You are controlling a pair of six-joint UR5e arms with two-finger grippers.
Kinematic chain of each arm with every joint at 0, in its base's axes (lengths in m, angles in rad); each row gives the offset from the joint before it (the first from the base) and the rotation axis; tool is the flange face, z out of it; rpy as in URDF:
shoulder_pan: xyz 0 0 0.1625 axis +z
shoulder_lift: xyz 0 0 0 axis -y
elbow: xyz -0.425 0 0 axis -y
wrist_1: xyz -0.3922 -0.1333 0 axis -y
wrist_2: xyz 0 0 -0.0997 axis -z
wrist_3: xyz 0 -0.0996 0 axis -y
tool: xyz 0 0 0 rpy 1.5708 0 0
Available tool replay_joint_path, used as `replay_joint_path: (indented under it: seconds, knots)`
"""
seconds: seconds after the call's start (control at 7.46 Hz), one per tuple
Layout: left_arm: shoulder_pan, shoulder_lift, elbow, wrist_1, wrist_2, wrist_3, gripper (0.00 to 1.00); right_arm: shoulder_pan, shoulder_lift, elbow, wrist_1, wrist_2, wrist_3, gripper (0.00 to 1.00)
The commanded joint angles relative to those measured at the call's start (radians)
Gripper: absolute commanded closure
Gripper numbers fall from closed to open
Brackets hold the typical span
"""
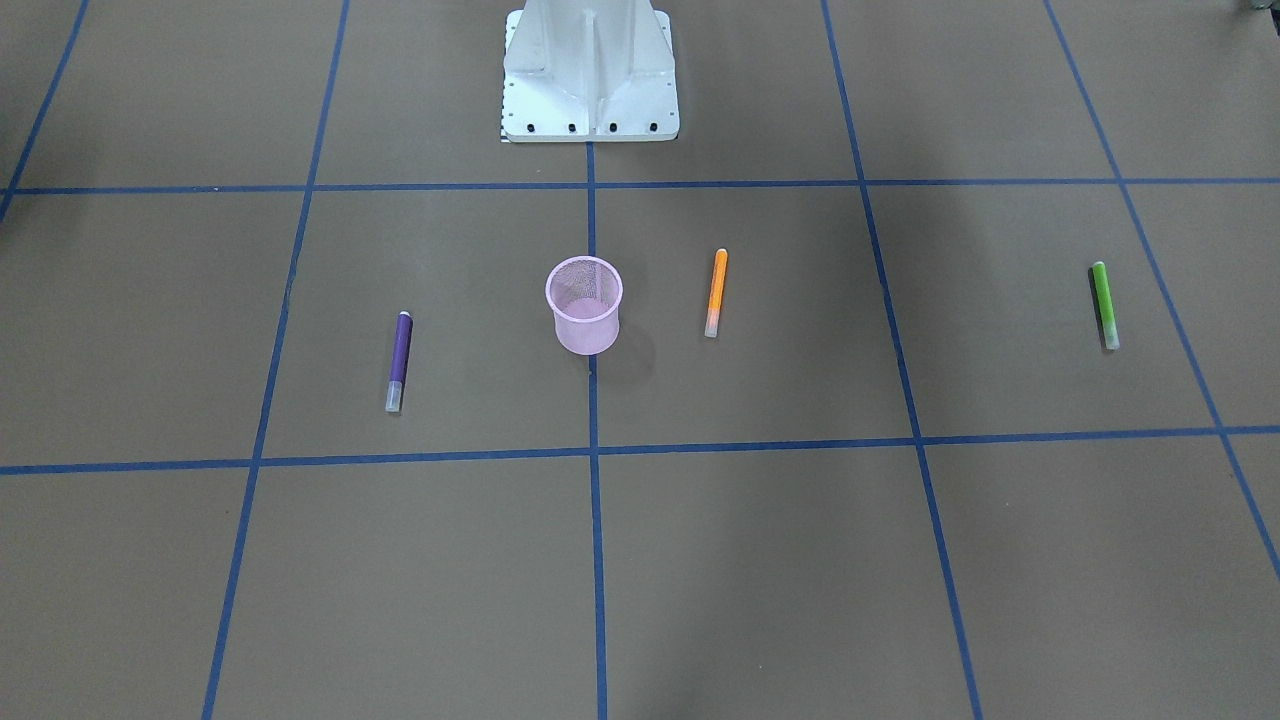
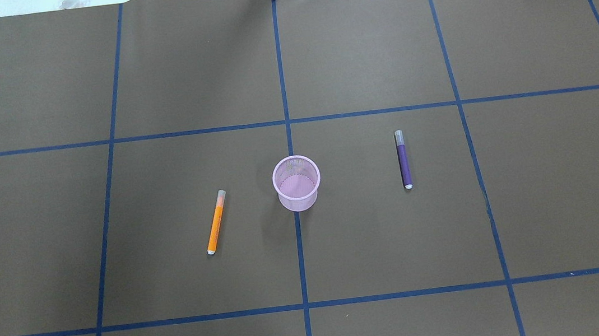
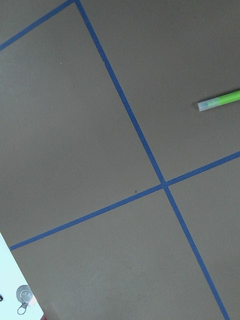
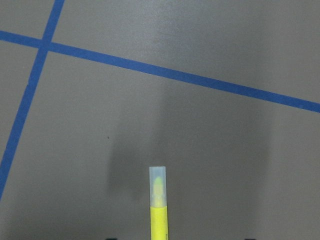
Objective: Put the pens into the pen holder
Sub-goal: 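Grasp the yellow marker with the right gripper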
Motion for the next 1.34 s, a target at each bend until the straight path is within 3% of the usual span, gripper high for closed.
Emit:
replay_joint_path:
  seconds: [0.0,0.4,0.67,0.94,1.21]
  knots:
    - [0.0,0.0,-0.001,0.0,0.0,0.0,0.0,-0.031,0.005,-0.022,0.002,0.0,0.0,0.26]
    - [0.0,-0.002,-0.002,-0.002,0.0,0.0,0.0,-0.047,0.039,-0.092,0.026,-0.003,0.0,0.41]
    - [0.0,-0.002,-0.002,-0.002,0.0,-0.002,0.0,-0.054,0.06,-0.149,0.069,-0.009,0.0,0.43]
    - [0.0,-0.002,-0.002,-0.002,0.0,0.0,0.0,-0.062,0.06,-0.152,0.071,-0.011,0.0,0.52]
    - [0.0,-0.002,-0.002,-0.002,0.0,0.0,0.0,-0.071,0.063,-0.152,0.071,-0.017,0.0,0.53]
